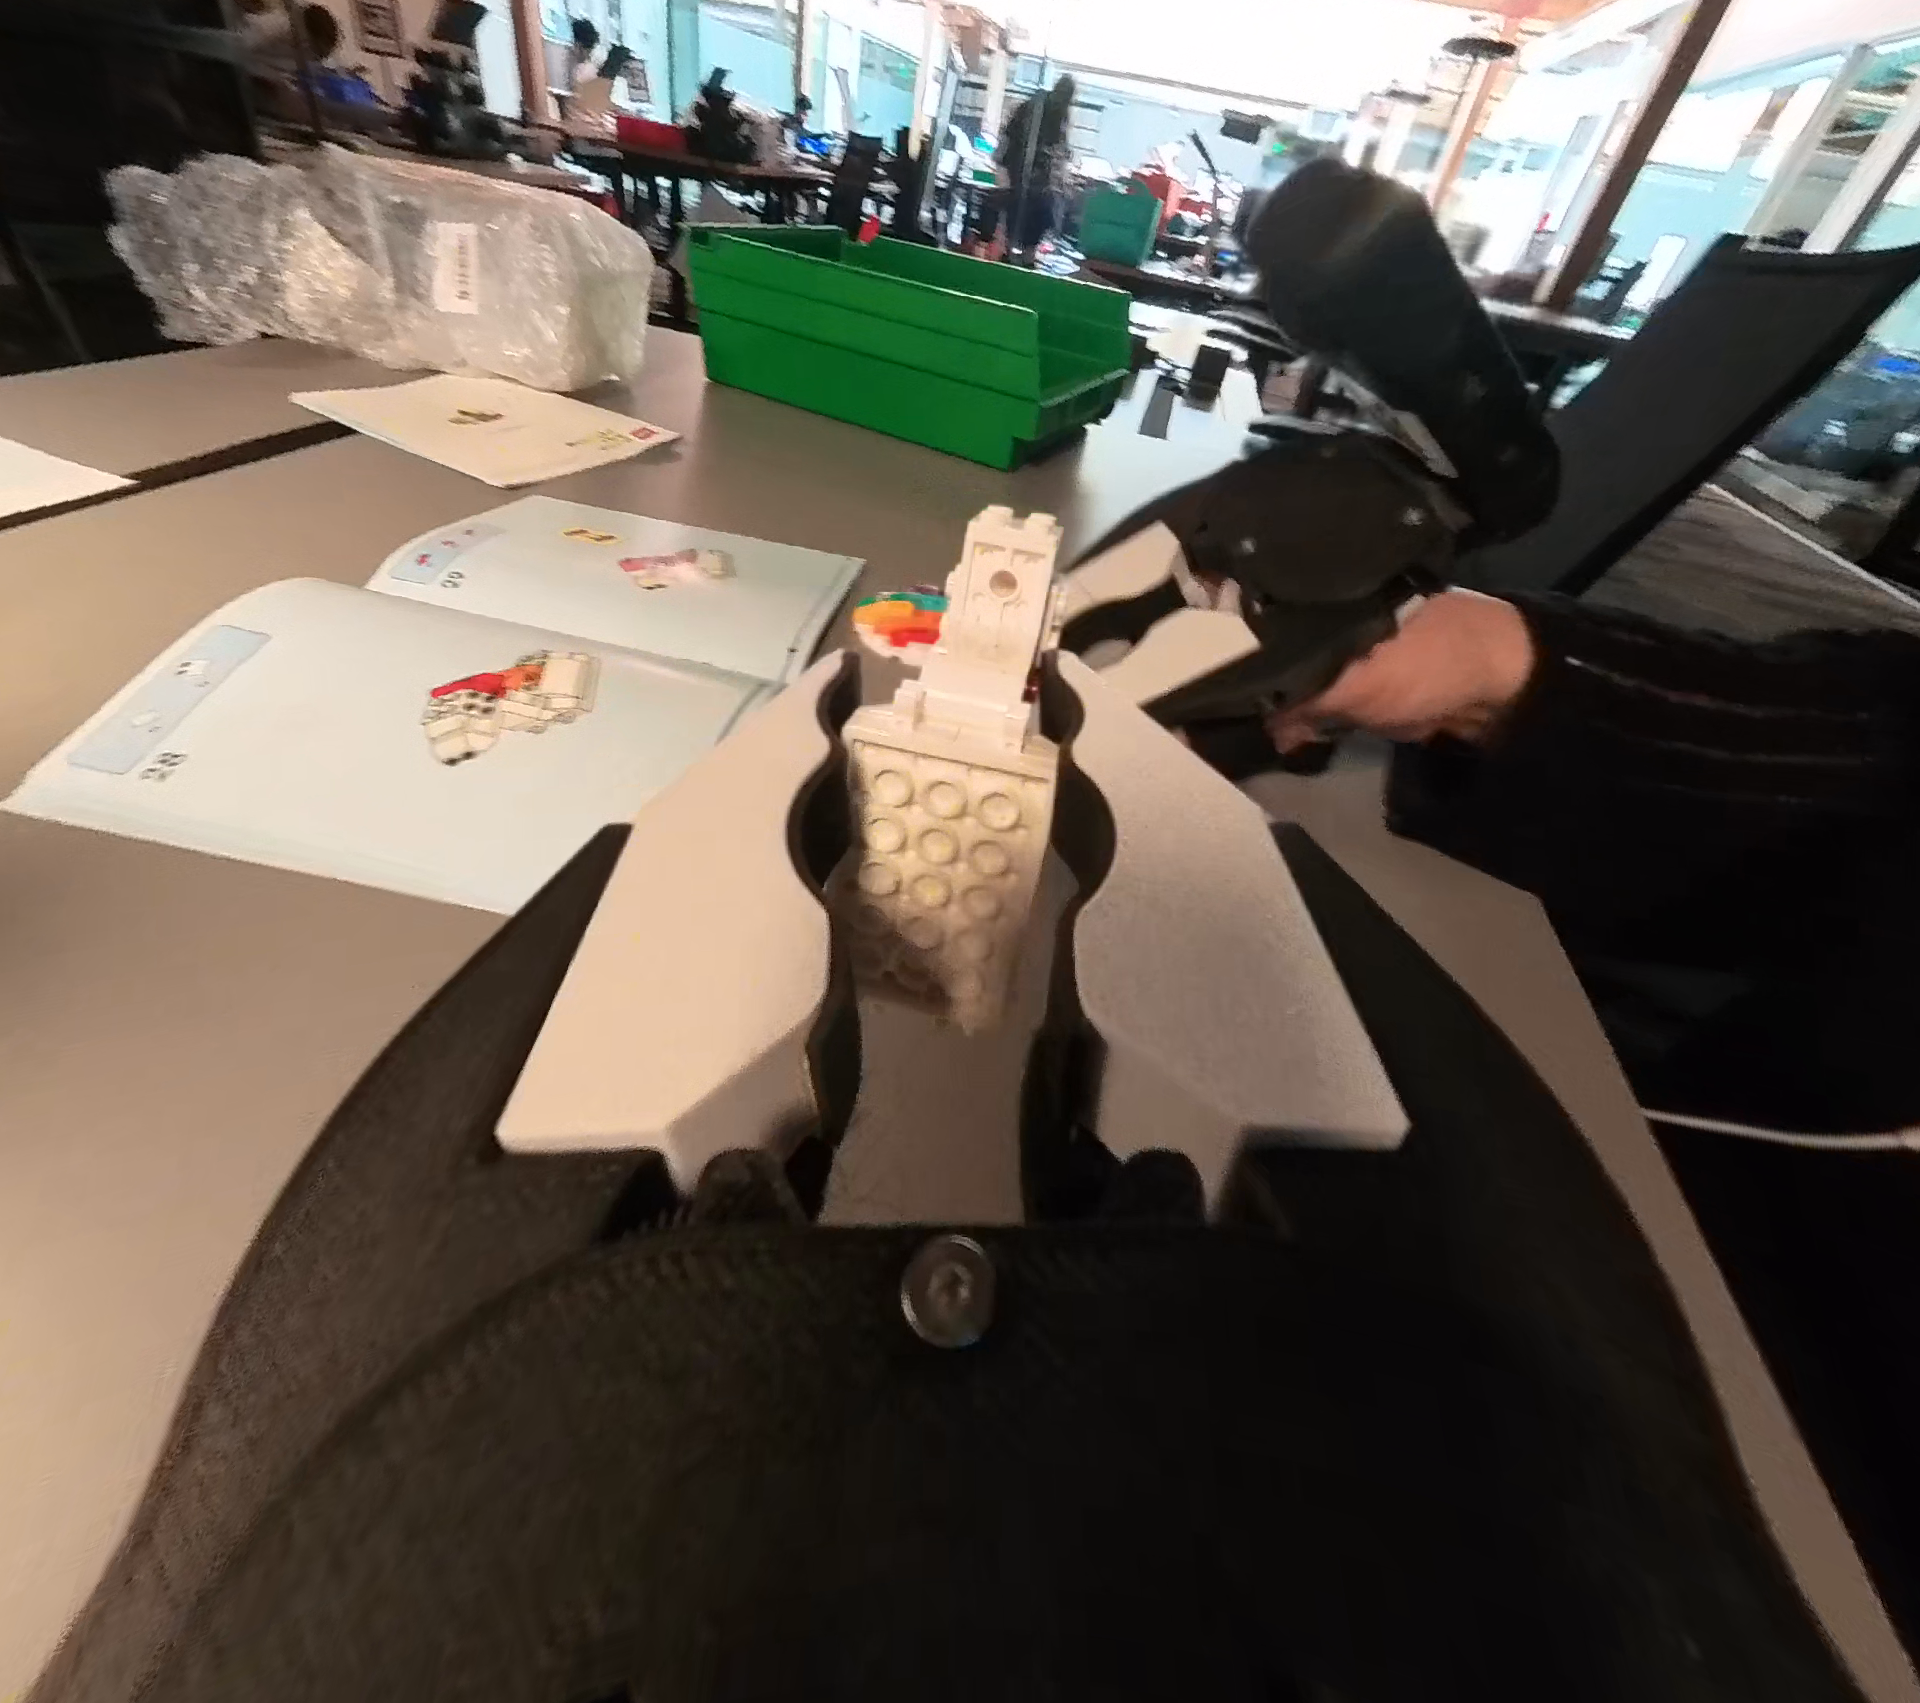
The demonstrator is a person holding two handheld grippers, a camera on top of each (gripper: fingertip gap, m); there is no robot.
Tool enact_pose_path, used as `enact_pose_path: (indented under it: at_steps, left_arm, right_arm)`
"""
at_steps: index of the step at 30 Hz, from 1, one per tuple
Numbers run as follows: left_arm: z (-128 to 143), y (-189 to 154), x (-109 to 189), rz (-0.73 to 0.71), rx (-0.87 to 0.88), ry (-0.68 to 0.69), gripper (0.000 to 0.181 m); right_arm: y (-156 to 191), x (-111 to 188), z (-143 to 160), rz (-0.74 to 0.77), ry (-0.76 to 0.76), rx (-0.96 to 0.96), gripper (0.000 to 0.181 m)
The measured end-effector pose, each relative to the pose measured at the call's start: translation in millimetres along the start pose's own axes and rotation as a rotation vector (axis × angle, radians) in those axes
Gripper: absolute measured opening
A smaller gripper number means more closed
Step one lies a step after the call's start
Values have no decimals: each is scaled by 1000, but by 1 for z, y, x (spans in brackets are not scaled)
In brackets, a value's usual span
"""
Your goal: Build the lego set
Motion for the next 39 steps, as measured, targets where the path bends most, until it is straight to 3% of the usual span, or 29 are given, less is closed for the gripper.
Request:
enact_pose_path:
  at_steps: [1,5,8,15,26,32,36,39]
  left_arm:
    - [0,-1,-1,28,11,6,34]
    - [1,-6,-3,139,55,7,34]
    - [2,-13,-4,231,47,5,34]
    - [3,-35,-8,359,-72,28,34]
    - [2,-36,-7,373,-77,33,34]
    - [5,-39,-9,380,-111,64,34]
    - [-5,-41,-5,387,-95,-18,32]
    - [-5,-33,-2,331,-110,3,32]
  right_arm:
    - [-3,4,-3,-17,-55,13,16]
    - [-16,33,-24,-170,-298,0,16]
    - [-20,56,-38,-384,-403,-21,15]
    - [2,89,-51,-652,-381,128,15]
    - [9,96,-51,-736,-340,140,15]
    - [14,96,-54,-710,-267,276,15]
    - [23,87,-45,-630,-148,491,15]
    - [21,81,-43,-651,-127,446,15]
Point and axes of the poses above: each gripper's, where its closed fingertips meet, x back along the fingers, z out of its underside, y = z × x across the jaws, the point moved 9 cm from there along x, back along the fingers, and after that the axes turned 8 degrees about z, right-handed, at the moved point
